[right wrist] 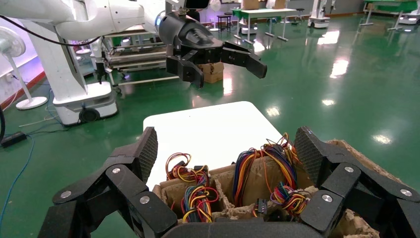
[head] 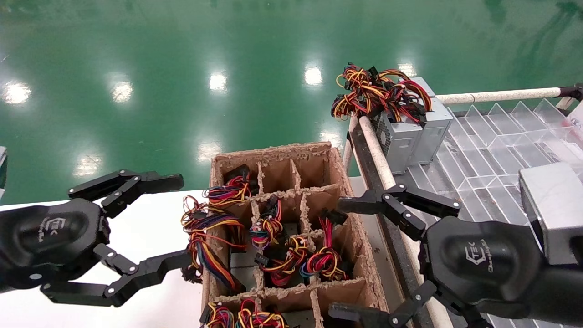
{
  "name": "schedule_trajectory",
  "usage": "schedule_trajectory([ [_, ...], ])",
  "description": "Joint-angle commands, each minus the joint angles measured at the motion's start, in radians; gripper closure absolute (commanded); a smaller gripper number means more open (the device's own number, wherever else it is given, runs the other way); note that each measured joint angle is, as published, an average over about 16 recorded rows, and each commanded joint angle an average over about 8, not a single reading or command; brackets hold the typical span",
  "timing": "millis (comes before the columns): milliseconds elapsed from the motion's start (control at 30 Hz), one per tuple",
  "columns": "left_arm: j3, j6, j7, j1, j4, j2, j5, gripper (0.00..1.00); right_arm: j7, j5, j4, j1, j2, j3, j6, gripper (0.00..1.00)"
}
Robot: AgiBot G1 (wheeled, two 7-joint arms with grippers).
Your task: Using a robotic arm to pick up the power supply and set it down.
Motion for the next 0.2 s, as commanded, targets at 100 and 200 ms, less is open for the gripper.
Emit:
schedule_trajectory([
  [100, 0.000, 0.000, 0.000, 0.000, 0.000, 0.000, 0.000, 0.00, 0.000, 0.000, 0.000, 0.000, 0.000, 0.000, 0.000, 0.00],
  [200, 0.000, 0.000, 0.000, 0.000, 0.000, 0.000, 0.000, 0.00, 0.000, 0.000, 0.000, 0.000, 0.000, 0.000, 0.000, 0.00],
])
